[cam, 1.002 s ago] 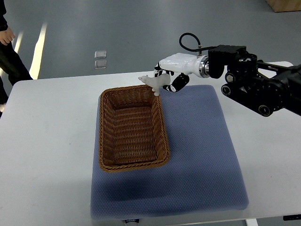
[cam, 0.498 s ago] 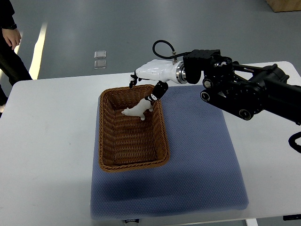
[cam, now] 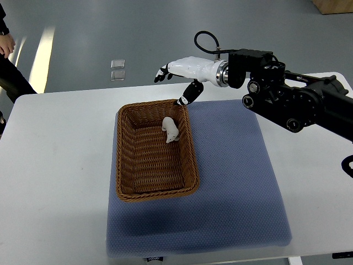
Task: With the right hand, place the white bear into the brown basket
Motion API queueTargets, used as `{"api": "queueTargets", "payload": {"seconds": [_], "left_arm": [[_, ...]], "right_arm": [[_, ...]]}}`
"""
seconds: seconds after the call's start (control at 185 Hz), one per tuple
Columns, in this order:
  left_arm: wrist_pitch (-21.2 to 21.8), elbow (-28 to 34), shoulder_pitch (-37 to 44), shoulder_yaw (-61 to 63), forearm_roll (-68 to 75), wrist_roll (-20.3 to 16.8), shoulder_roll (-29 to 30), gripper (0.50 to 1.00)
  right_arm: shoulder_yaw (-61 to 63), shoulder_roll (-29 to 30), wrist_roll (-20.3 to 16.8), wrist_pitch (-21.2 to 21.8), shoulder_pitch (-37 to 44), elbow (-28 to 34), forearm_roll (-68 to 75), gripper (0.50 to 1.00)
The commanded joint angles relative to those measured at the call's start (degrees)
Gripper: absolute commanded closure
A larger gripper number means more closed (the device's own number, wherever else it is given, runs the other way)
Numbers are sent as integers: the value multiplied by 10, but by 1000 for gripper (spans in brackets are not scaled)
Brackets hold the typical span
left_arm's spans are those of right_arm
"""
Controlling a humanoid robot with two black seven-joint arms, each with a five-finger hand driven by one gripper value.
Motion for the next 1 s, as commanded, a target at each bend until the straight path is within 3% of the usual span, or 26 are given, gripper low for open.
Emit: {"api": "queueTargets", "payload": {"seconds": [0.0, 0.59, 0.639, 0.791, 0.996], "left_arm": [[0, 0, 0, 0, 0, 0, 0, 500], [0, 0, 0, 0, 0, 0, 0, 500], [0, 0, 0, 0, 0, 0, 0, 500], [0, 0, 0, 0, 0, 0, 0, 500], [0, 0, 0, 0, 0, 0, 0, 500]], "right_arm": [[38, -11, -1, -11, -23, -13, 51, 711], [214, -7, -17, -133, -160, -53, 496, 675], [225, -5, -16, -142, -166, -57, 527, 646], [251, -4, -16, -143, -183, -61, 609, 585], [255, -4, -10, -143, -199, -61, 665, 581]]}}
